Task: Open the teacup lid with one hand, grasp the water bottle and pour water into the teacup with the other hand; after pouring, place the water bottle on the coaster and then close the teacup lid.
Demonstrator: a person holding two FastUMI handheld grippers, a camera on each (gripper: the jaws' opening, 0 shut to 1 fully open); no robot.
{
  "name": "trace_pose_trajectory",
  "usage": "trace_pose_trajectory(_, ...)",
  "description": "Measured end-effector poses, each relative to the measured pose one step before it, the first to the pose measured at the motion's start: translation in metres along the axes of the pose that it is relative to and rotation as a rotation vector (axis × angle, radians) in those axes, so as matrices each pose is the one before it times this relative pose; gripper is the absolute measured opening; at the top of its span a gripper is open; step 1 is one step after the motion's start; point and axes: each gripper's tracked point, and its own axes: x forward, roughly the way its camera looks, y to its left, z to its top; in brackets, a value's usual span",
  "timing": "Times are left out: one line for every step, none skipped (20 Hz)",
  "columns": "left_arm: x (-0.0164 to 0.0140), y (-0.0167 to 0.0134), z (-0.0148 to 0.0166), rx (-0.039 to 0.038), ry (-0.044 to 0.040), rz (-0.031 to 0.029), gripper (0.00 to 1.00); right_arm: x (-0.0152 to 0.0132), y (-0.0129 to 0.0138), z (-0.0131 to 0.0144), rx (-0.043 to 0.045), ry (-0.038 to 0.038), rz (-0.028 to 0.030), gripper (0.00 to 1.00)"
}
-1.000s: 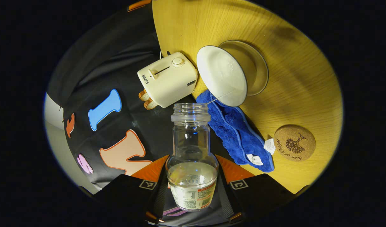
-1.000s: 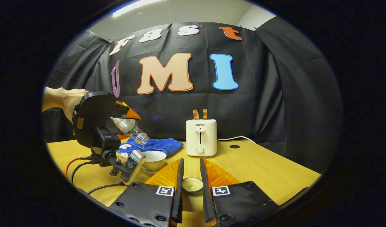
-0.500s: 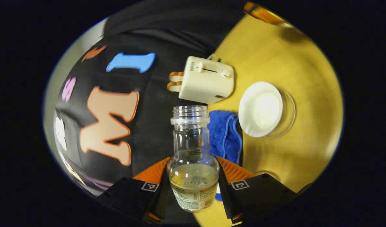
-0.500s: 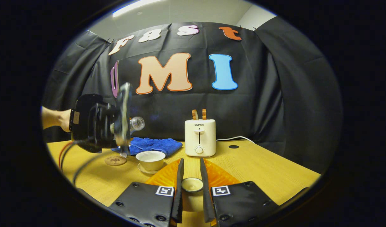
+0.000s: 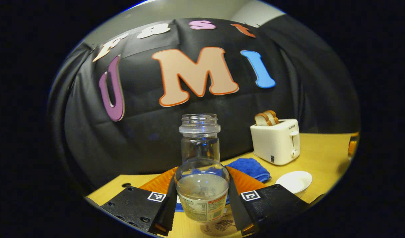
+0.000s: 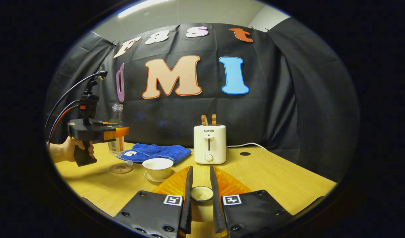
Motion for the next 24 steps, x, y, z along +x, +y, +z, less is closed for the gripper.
trace_pose_trajectory(0.00339,-0.00395,-0.0021,-0.06183,-0.00288,0.00244,0.66,0.00009,-0.00077,-0.00039,-0.00063,0.00008,-0.00406,0.3)
trace_pose_trajectory(0.00301,-0.00069,-0.00315,-0.05606,-0.00147,0.0121,0.66,0.00041,-0.00051,-0.00024,0.00003,-0.00015,-0.00262,0.3)
trace_pose_trajectory(0.00274,-0.00278,-0.0032,-0.04535,0.00015,0.00704,0.66,-0.00006,0.0,-0.00013,0.00003,-0.00014,-0.00138,0.3)
trace_pose_trajectory(-0.00089,-0.00238,-0.0031,-0.03733,0.0008,0.00296,0.67,-0.00007,-0.00009,0.00027,-0.00028,-0.00033,0.00004,0.29)
trace_pose_trajectory(0.00049,0.00108,-0.00394,-0.02268,-0.00087,0.00615,0.67,0.00016,0.00021,-0.00031,0.00024,0.00015,-0.00008,0.29)
trace_pose_trajectory(-0.00038,0.00211,-0.00361,-0.00927,0.00364,0.01129,0.66,0.00024,-0.00005,0.00052,0.00007,-0.00018,0.00042,0.29)
trace_pose_trajectory(0.00084,-0.00087,-0.00422,-0.01028,0.00308,0.00185,0.67,-0.00035,0.00021,-0.00073,0.00013,-0.00008,0.00056,0.29)
trace_pose_trajectory(-0.00077,0.00042,-0.00351,-0.00114,0.0038,0.00306,0.67,0.00045,-0.00002,-0.0001,0.00022,-0.00012,-0.00003,0.29)
trace_pose_trajectory(-0.00115,0.00147,-0.00245,0.00686,0.00367,0.00443,0.67,-0.00011,0.00016,-0.00005,-0.00007,-0.00007,0.00003,0.29)
trace_pose_trajectory(-0.00257,0.0008,-0.00039,0.0153,0.00061,0.00266,0.67,-0.00027,-0.00009,0.00066,0.00009,0.00002,-0.00019,0.3)
trace_pose_trajectory(-0.00067,-0.00049,0.00027,0.02318,0.00252,-0.0045,0.67,-0.00018,-0.00011,-0.00037,-0.0002,-0.00009,-0.00007,0.29)
trace_pose_trajectory(-0.00067,0.00052,-0.00156,0.01988,0.00426,-0.00397,0.67,0.00052,0.00029,0.00023,0.00006,-0.00006,0.00005,0.29)
trace_pose_trajectory(-0.0015,0.00102,-0.00058,0.01952,-0.00132,-0.00202,0.67,0.00005,-0.00013,-0.00032,-0.00027,0.00005,-0.00074,0.29)
trace_pose_trajectory(-0.00112,-0.00135,0.00116,0.01576,-0.00415,-0.00594,0.67,-0.00006,-0.00015,0.00037,0.00006,-0.0001,-0.00023,0.29)
trace_pose_trajectory(-0.00132,-0.0014,0.00084,0.00962,-0.00109,-0.00318,0.67,0.00015,0.00001,-0.00021,0.00005,-0.00016,-0.00013,0.29)
trace_pose_trajectory(-0.00075,-0.00054,0.0014,0.012,-0.00309,-0.01282,0.67,0.00049,0.00022,0.00015,0.0,-0.00001,0.00001,0.3)
trace_pose_trajectory(-0.00172,0.00106,0.00273,0.01507,-0.01084,-0.00047,0.67,-0.00046,-0.00031,-0.00046,0.00007,-0.00012,0.00002,0.3)
trace_pose_trajectory(0.00024,-0.00019,-0.00046,0.01192,0.00296,-0.00393,0.67,-0.00024,-0.00016,0.00081,-0.00004,-0.00014,0.00013,0.29)
trace_pose_trajectory(-0.00049,0.00081,-0.00043,0.0136,0.0023,0.00032,0.67,0.00036,0.00022,-0.00068,0.00009,-0.0001,-0.00002,0.29)
trace_pose_trajectory(0.0,0.00044,-0.00167,0.00214,0.00459,0.00143,0.67,0.0002,-0.00007,0.00029,-0.00001,-0.00002,-0.00007,0.29)
trace_pose_trajectory(-0.00059,0.0001,-0.00184,-0.00888,0.00279,-0.00075,0.67,0.00023,0.00015,-0.0009,0.00005,-0.00007,0.00022,0.29)
trace_pose_trajectory(-0.00046,-0.00123,-0.00173,-0.00648,0.00646,0.0055,0.67,0.00056,0.00015,-0.00008,-0.00003,-0.00016,0.00007,0.3)
trace_pose_trajectory(-0.0003,0.00059,0.00269,-0.00072,-0.00201,0.00524,0.67,-0.00114,-0.00028,0.00072,0.00029,-0.00006,0.00012,0.3)
trace_pose_trajectory(0.00155,0.00045,-0.00125,-0.00216,-0.00243,0.00206,0.67,0.00034,0.0003,-0.00006,0.00015,-0.00051,-0.0003,0.3)
